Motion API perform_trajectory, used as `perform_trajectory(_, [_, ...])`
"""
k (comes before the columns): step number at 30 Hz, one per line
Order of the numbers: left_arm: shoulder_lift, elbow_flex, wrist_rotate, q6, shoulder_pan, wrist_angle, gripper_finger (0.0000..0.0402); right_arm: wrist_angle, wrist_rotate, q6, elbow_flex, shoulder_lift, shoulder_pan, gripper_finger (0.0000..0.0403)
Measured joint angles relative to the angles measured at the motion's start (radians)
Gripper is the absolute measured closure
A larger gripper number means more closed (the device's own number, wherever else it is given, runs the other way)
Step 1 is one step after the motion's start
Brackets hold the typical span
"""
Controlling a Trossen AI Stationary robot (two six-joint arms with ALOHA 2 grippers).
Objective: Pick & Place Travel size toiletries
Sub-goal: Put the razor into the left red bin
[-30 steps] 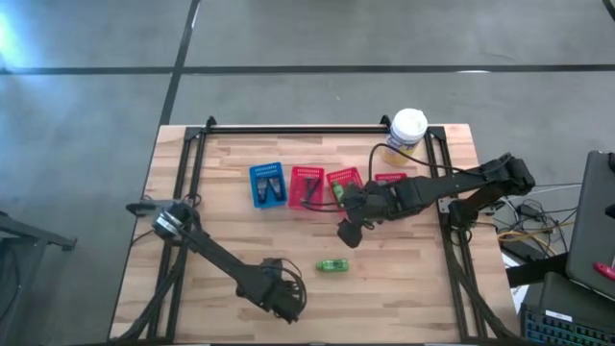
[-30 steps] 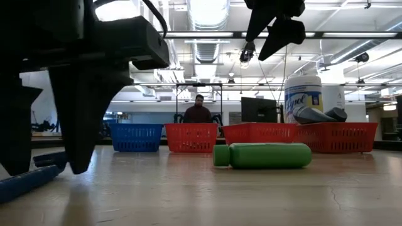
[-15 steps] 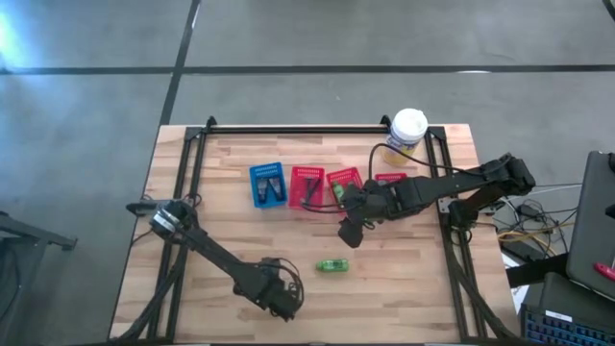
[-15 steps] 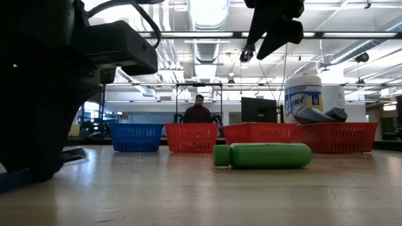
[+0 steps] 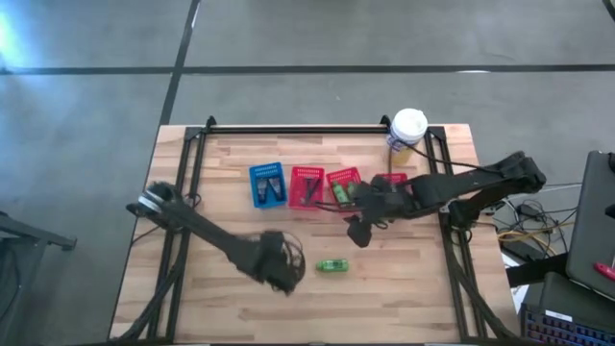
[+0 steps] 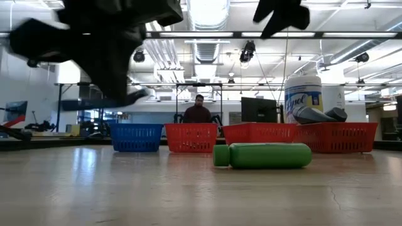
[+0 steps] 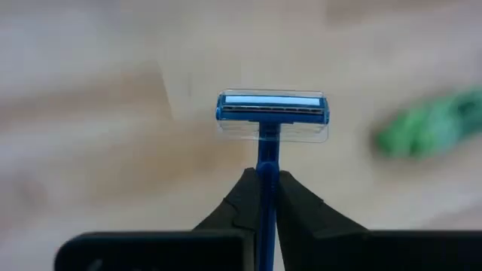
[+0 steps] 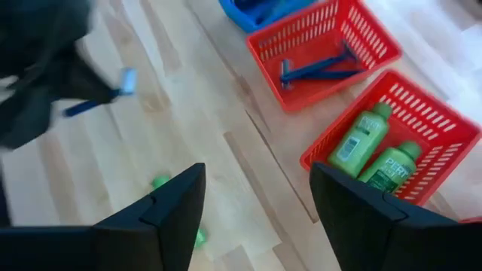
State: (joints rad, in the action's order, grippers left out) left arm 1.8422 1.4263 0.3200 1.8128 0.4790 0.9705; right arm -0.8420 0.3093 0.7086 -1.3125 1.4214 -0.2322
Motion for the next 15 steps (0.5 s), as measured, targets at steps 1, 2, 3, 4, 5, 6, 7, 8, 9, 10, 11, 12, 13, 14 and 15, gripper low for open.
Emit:
perform_trajectory(1, [-0.028, -0.017, 0.029, -0.028, -0.021, -0.003, 0.0379, 0.0, 0.011, 0.004, 0.0, -0.017, -0.007, 0.017])
perform_trajectory(2, [-0.059, -0.035, 0.055, -0.057, -0.045, -0.011, 0.0379, 0.0, 0.023, 0.009, 0.0, -0.033, -0.014, 0.017])
perform_trajectory(3, [-0.092, -0.056, 0.076, -0.093, -0.07, -0.027, 0.0379, -0.001, 0.034, 0.016, 0.0, -0.051, -0.019, 0.017])
perform_trajectory(4, [-0.128, -0.078, 0.09, -0.137, -0.101, -0.05, 0.0379, -0.003, 0.042, 0.021, 0.0, -0.066, -0.024, 0.017])
perform_trajectory(5, [-0.166, -0.105, 0.097, -0.188, -0.134, -0.087, 0.0379, -0.006, 0.057, 0.03, 0.0, -0.082, -0.028, 0.017])
perform_trajectory(6, [-0.197, -0.135, 0.102, -0.243, -0.172, -0.136, 0.0379, -0.015, 0.067, 0.04, 0.0, -0.1, -0.032, 0.017])
perform_trajectory(7, [-0.228, -0.167, 0.102, -0.304, -0.216, -0.2, 0.0379, -0.025, 0.074, 0.048, 0.0, -0.112, -0.032, 0.017])
perform_trajectory(8, [-0.252, -0.201, 0.099, -0.362, -0.258, -0.266, 0.0379, -0.028, 0.079, 0.053, 0.0, -0.127, -0.032, 0.017])
perform_trajectory(9, [-0.272, -0.231, 0.088, -0.421, -0.306, -0.332, 0.0379, -0.031, 0.085, 0.057, 0.0, -0.139, -0.032, 0.017])
perform_trajectory(10, [-0.29, -0.259, 0.072, -0.47, -0.352, -0.389, 0.0379, -0.041, 0.092, 0.064, 0.0, -0.151, -0.032, 0.017])
perform_trajectory(11, [-0.304, -0.283, 0.051, -0.514, -0.403, -0.444, 0.0379, -0.048, 0.098, 0.076, 0.0, -0.162, -0.032, 0.017])
perform_trajectory(12, [-0.312, -0.301, 0.025, -0.554, -0.452, -0.493, 0.0379, -0.052, 0.111, 0.093, 0.001, -0.17, -0.032, 0.017])
perform_trajectory(13, [-0.314, -0.312, 0.001, -0.592, -0.499, -0.53, 0.0379, -0.058, 0.117, 0.106, 0.001, -0.178, -0.032, 0.017])
perform_trajectory(14, [-0.313, -0.32, -0.026, -0.626, -0.543, -0.557, 0.0379, -0.067, 0.124, 0.12, 0.003, -0.185, -0.032, 0.017])
perform_trajectory(15, [-0.306, -0.322, -0.053, -0.657, -0.584, -0.565, 0.0379, -0.074, 0.135, 0.134, 0.004, -0.187, -0.032, 0.017])
